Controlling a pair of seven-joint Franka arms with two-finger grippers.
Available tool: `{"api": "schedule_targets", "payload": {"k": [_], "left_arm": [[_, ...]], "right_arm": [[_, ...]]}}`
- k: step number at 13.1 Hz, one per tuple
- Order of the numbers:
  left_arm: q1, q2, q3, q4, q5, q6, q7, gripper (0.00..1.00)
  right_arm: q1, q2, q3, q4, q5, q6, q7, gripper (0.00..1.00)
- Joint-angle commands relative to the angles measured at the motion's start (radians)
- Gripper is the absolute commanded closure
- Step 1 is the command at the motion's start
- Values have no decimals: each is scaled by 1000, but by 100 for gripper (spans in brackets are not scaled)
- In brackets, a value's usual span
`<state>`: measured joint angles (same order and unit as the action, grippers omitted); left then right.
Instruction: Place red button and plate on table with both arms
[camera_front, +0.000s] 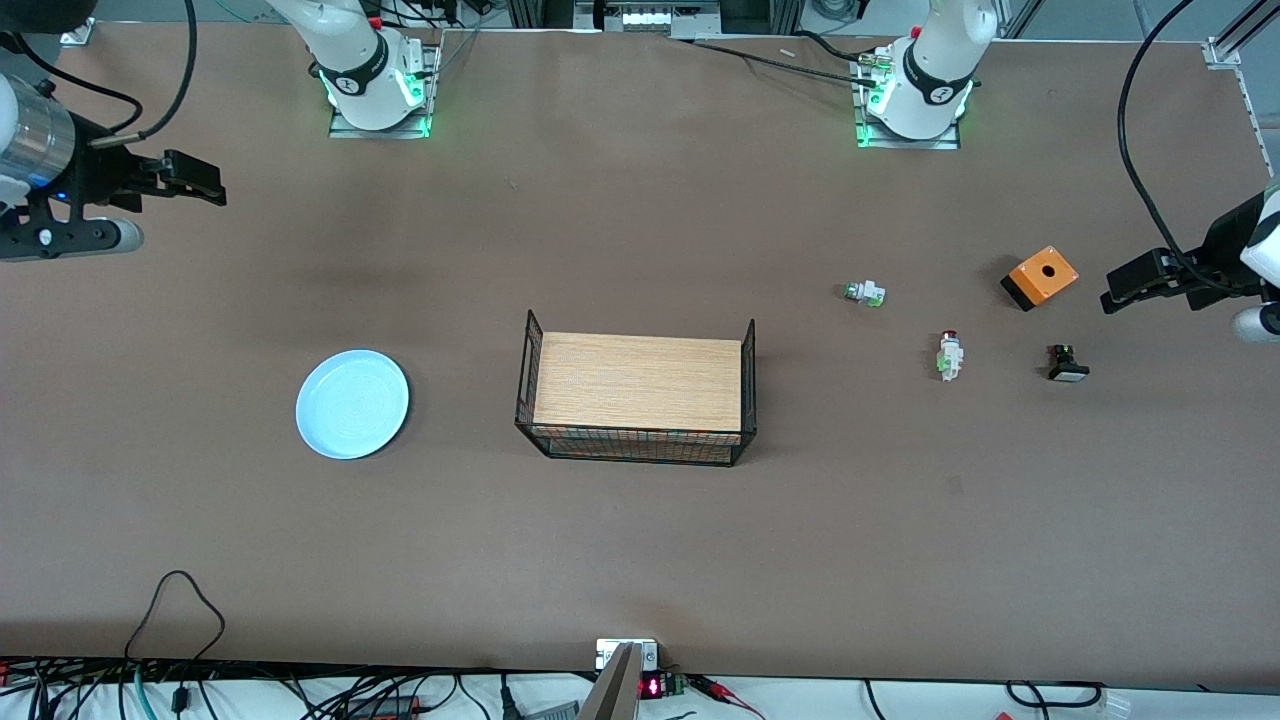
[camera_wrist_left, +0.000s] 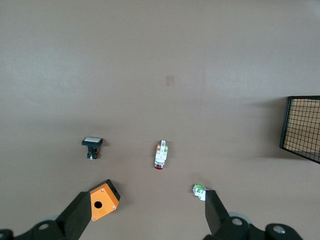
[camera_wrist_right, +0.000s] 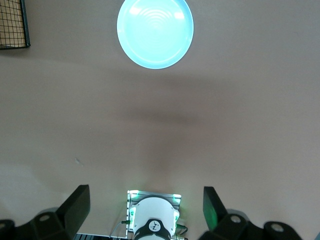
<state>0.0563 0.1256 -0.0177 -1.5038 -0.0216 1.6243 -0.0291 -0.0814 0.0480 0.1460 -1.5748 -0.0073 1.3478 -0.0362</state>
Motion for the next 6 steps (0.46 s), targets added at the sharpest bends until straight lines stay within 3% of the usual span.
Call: {"api": "schedule_targets", "payload": {"k": [1, 6], "left_arm": [[4, -23, -5, -18, 0, -7, -2, 0], [5, -23, -4, -16, 0, -6, -2, 0]], "right_arm": [[12, 1, 4, 6, -6, 13, 9, 0], [8, 3, 4, 41, -3, 8, 7, 0]]}}
